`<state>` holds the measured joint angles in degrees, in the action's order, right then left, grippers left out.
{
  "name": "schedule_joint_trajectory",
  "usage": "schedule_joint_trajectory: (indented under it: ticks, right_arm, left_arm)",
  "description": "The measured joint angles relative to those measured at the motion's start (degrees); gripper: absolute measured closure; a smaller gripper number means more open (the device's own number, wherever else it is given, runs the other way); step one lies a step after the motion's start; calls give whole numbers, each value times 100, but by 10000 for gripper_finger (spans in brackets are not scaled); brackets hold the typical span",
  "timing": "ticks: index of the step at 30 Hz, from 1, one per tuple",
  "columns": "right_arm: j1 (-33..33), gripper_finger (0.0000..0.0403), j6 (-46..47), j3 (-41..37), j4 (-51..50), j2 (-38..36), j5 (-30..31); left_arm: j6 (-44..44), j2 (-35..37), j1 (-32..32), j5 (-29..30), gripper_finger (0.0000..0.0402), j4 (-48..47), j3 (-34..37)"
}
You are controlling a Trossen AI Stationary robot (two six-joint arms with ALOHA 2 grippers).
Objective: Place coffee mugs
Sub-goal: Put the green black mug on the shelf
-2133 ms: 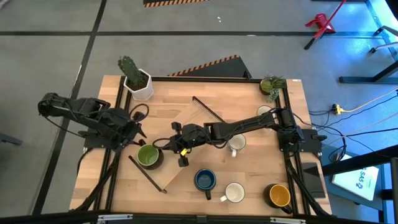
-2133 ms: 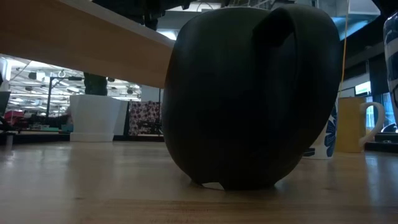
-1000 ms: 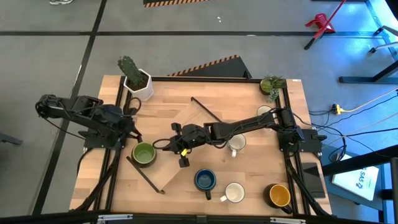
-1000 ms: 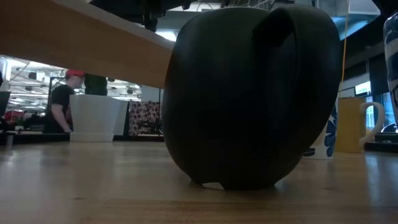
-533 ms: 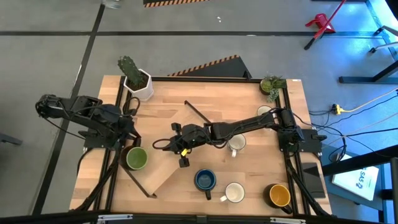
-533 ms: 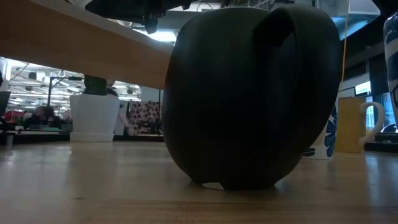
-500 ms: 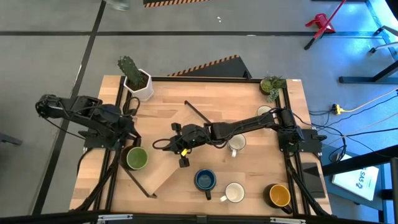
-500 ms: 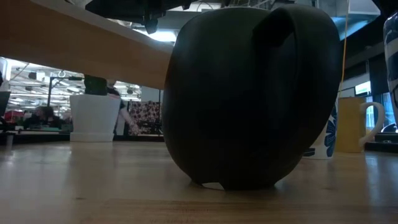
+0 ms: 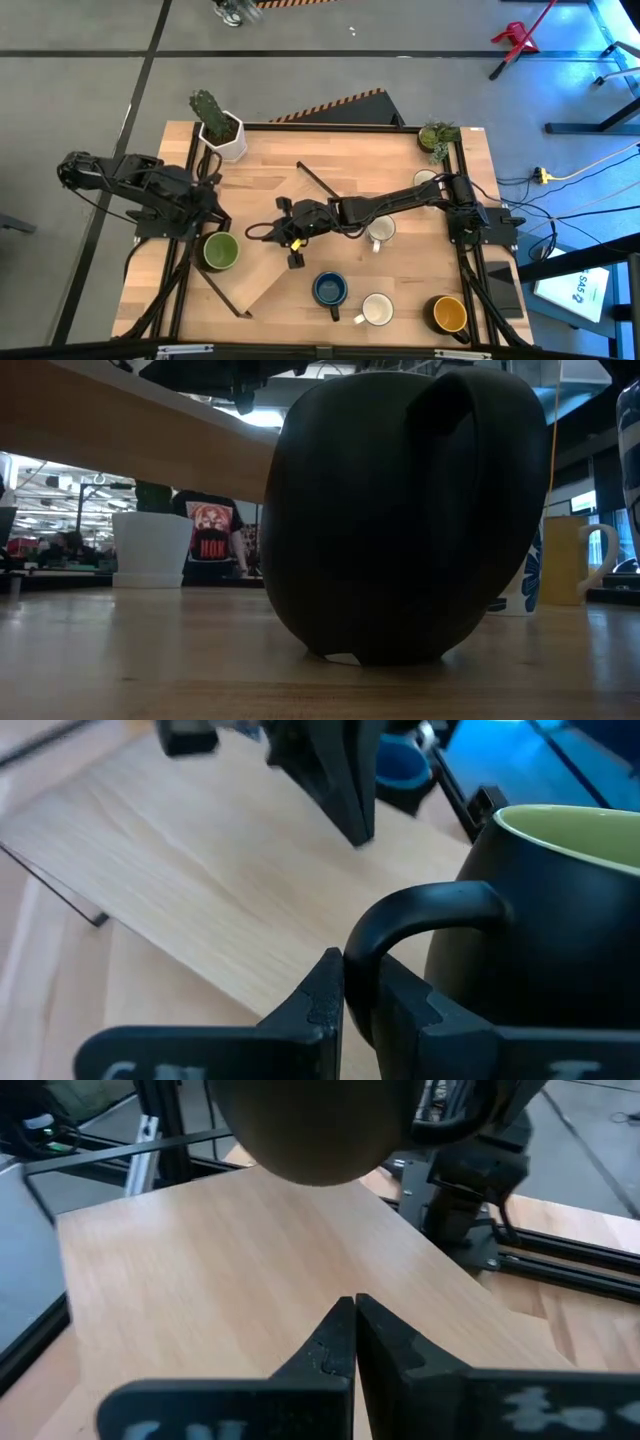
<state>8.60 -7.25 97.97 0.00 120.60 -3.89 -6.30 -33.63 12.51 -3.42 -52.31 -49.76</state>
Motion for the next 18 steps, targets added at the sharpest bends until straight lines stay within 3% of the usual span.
schedule_joint_trajectory:
  ticks: [7, 14, 18]
  right_arm:
    - [0, 403, 2, -4, -35, -66, 115]
    - [0, 403, 37, -4, -196, -123, 84]
    - [0, 403, 95, -4, -368, -146, 26]
  left_arm:
    - [72, 279, 7, 553, 378, 417, 85]
    - [-130, 1353, 3, 924, 378, 1510, 993]
    - [-94, 1887, 3, 925, 379, 1566, 1462]
